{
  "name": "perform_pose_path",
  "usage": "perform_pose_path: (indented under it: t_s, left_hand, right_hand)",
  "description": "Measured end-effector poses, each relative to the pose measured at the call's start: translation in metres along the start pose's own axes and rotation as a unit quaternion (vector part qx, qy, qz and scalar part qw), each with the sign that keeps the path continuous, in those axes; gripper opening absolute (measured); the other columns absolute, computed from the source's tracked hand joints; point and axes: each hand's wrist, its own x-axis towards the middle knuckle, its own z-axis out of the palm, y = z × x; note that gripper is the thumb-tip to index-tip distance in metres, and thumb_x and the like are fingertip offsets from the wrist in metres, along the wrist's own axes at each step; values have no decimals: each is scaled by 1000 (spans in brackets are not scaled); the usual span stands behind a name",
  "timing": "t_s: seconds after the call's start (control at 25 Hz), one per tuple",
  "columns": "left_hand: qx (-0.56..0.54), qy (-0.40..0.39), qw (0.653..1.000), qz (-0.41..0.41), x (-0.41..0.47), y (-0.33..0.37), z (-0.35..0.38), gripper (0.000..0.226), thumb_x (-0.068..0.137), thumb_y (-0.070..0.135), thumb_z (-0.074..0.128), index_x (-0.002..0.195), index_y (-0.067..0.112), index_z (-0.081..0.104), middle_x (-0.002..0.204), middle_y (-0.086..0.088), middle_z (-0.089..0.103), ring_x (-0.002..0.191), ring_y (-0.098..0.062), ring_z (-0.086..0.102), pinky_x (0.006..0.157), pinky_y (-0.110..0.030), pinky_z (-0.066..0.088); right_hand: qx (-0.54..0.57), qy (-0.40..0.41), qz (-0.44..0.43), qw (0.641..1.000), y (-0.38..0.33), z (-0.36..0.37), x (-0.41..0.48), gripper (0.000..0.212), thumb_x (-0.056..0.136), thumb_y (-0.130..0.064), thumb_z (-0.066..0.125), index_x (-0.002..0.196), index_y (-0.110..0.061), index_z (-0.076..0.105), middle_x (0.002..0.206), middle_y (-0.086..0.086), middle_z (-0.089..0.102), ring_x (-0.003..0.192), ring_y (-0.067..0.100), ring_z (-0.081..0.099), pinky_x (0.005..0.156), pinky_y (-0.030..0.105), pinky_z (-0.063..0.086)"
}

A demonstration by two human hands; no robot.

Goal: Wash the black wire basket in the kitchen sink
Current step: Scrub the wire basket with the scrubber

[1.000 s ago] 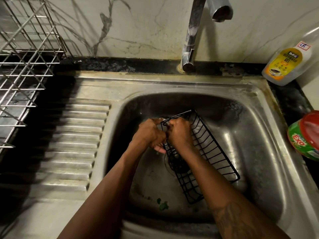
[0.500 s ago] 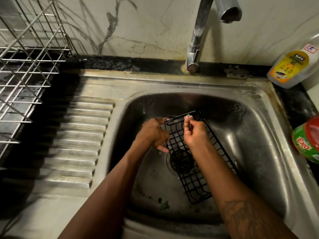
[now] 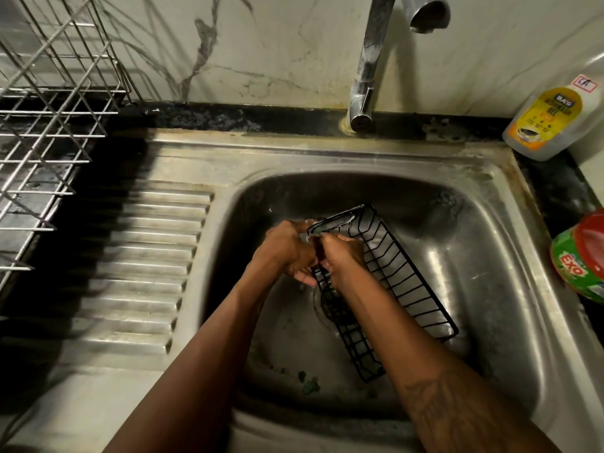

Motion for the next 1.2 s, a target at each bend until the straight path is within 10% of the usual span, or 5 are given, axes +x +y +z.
perform_pose_path:
  t_s: [0.36, 0.56, 0.76, 0.96, 1.2]
  left_hand:
    - [44, 30, 996, 70, -1, -10, -4, 48, 73, 3, 74, 117, 21, 65, 104, -15, 72, 84, -32, 76, 70, -46, 64]
    - [-5, 4, 1000, -16, 0, 1, 1, 72, 84, -7, 72, 144, 28, 50, 69, -8, 71, 68, -27, 73, 72, -52, 63]
    - [12, 19, 999, -27, 2, 2, 2, 80, 87, -10, 66, 147, 39, 44, 82, -19, 73, 57, -30, 74, 64, -45, 63]
    - [112, 54, 992, 0, 1, -2, 1, 55, 86, 8, 68, 130, 37, 55, 68, -8, 75, 60, -20, 75, 60, -32, 62]
    - [285, 181, 921, 193, -18, -6, -4, 34, 84, 20, 69, 116, 30, 76, 95, 4, 72, 82, -13, 62, 76, -20, 48]
  right_hand:
    - [-23, 60, 24, 998, 9, 2, -3, 11, 83, -10, 74, 85, -19, 67, 83, 5, 73, 75, 20, 69, 61, 29, 54]
    - [55, 102, 14, 993, 0, 5, 0, 11, 80, -6, 74, 88, -13, 72, 77, 5, 76, 70, 19, 72, 58, 29, 58]
    - [174, 110, -35, 978, -9, -9, 15, 21, 82, 12, 71, 99, 1, 69, 86, 16, 73, 71, 20, 72, 62, 21, 60]
    - [36, 133, -39, 990, 4, -15, 26, 23, 83, 8, 73, 100, -8, 71, 88, 9, 73, 66, 10, 69, 48, 11, 52]
    - [29, 245, -87, 965, 8, -13, 31, 26, 81, 4, 74, 86, -21, 69, 89, 10, 75, 74, 18, 73, 66, 31, 63]
